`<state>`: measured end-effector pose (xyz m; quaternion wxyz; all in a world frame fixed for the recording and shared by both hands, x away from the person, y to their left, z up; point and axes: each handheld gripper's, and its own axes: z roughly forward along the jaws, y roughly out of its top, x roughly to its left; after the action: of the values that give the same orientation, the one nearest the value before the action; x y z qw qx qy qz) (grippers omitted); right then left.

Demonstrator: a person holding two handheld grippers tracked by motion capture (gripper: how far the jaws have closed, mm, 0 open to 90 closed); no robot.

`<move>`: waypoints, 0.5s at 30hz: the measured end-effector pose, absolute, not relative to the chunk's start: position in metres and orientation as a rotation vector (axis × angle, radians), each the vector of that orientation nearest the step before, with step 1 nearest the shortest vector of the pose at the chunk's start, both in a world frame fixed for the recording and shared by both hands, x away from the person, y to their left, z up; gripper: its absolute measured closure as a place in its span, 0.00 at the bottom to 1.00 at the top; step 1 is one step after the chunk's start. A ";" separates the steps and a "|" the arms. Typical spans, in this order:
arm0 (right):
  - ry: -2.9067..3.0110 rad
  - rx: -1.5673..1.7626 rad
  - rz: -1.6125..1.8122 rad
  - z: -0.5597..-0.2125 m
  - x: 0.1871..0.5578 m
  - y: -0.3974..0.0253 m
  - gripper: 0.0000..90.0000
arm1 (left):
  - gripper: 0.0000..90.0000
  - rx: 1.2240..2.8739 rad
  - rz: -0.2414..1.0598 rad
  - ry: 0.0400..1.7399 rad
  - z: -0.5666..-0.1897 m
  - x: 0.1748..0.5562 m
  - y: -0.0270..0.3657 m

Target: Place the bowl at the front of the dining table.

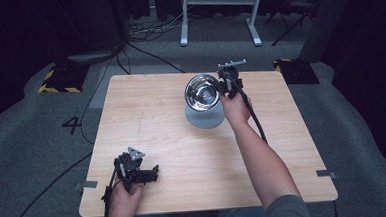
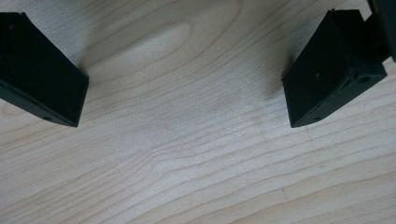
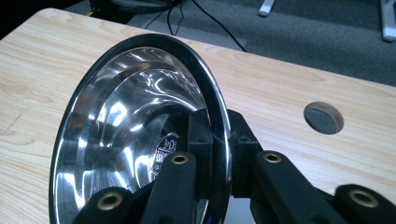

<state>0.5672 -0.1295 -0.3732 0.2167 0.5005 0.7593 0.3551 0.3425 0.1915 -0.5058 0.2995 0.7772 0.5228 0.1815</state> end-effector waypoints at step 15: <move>2.140 1.452 0.953 -0.402 0.575 -0.125 0.92 | 0.00 2.059 0.486 1.389 -0.506 0.343 0.191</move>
<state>0.5755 -0.1249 -0.4016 0.1915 0.5172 0.7620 0.3394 0.3426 0.1914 -0.5060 0.3005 0.7759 0.5236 0.1832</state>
